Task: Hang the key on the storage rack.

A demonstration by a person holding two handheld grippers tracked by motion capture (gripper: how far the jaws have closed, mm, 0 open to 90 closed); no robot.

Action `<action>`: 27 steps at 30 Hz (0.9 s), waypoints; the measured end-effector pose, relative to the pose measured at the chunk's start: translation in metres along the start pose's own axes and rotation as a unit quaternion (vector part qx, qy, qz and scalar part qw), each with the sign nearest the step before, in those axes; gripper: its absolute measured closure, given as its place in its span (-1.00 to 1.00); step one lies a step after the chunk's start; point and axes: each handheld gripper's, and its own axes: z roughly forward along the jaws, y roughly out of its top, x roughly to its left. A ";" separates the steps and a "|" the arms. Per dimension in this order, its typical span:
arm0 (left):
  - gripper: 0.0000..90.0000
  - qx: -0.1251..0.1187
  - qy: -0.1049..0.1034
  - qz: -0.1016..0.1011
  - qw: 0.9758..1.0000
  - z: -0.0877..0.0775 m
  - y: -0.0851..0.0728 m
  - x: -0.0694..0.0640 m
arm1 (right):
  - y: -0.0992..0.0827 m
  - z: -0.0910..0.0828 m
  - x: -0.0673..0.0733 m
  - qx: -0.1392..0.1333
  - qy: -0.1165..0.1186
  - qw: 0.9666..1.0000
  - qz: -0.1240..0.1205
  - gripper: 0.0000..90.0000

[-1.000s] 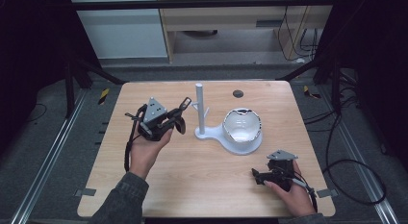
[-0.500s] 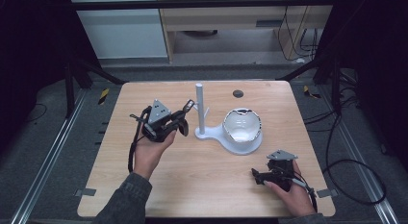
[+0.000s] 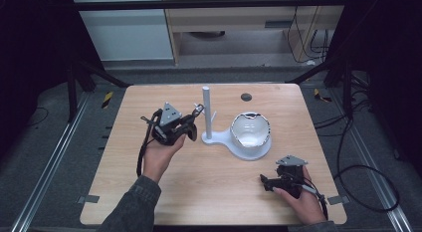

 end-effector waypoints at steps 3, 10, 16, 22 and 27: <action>0.81 -0.002 0.001 -0.006 1.000 0.003 -0.001 0.000 | 0.000 0.000 0.000 0.000 0.000 1.000 0.000 -0.99; 0.81 0.005 0.000 -0.004 1.000 0.009 -0.002 0.000 | 0.000 0.000 0.000 0.000 0.000 1.000 0.000 -0.99; 0.81 0.005 0.000 -0.013 1.000 0.016 -0.004 -0.001 | 0.000 0.000 0.000 0.000 0.000 1.000 0.000 -0.99; 0.80 0.009 0.000 -0.015 1.000 0.020 -0.006 0.000 | 0.000 0.000 0.000 0.000 0.000 1.000 0.000 -0.99; 0.80 0.008 -0.003 -0.022 1.000 0.023 -0.009 0.000 | 0.000 0.000 0.000 0.000 0.000 1.000 0.001 -0.99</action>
